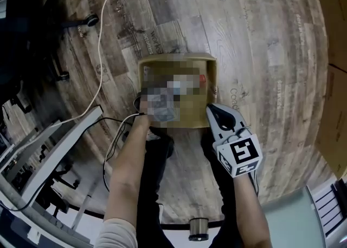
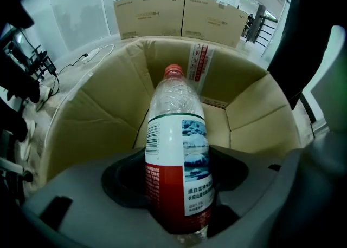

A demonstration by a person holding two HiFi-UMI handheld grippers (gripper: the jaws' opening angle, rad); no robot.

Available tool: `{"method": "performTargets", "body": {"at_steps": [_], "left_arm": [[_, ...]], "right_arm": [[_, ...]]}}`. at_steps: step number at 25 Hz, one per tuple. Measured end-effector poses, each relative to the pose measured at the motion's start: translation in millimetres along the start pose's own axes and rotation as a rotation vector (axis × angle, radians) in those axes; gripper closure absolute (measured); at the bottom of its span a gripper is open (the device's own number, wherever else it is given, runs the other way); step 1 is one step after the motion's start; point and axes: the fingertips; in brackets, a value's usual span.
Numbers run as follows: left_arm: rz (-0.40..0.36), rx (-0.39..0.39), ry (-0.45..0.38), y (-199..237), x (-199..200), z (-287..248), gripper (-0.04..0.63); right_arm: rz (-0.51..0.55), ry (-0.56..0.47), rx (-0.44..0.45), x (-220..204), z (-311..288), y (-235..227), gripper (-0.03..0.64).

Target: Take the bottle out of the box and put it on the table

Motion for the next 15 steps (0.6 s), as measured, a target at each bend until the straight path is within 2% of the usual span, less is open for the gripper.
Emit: {"method": "performTargets", "body": {"at_steps": [3, 7, 10, 15], "left_arm": [[0.020, 0.005, -0.013, 3, -3, 33, 0.278], [0.134, 0.046, -0.071, 22, 0, 81, 0.278], [0.211, 0.071, -0.127, 32, 11, 118, 0.278], [0.262, 0.094, -0.199, 37, 29, 182, 0.278]], "right_arm": [[-0.030, 0.023, -0.023, -15, 7, 4, 0.577], [-0.016, 0.052, -0.030, -27, 19, 22, 0.577], [-0.031, 0.061, -0.040, -27, 37, 30, 0.577], [-0.047, 0.064, -0.068, -13, 76, 44, 0.577]]}}
Point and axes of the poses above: the fingertips, and each gripper's own axes: z backward along the fingers, y to its left, x out of its top, and after that the axes turned 9 degrees about y, right-handed
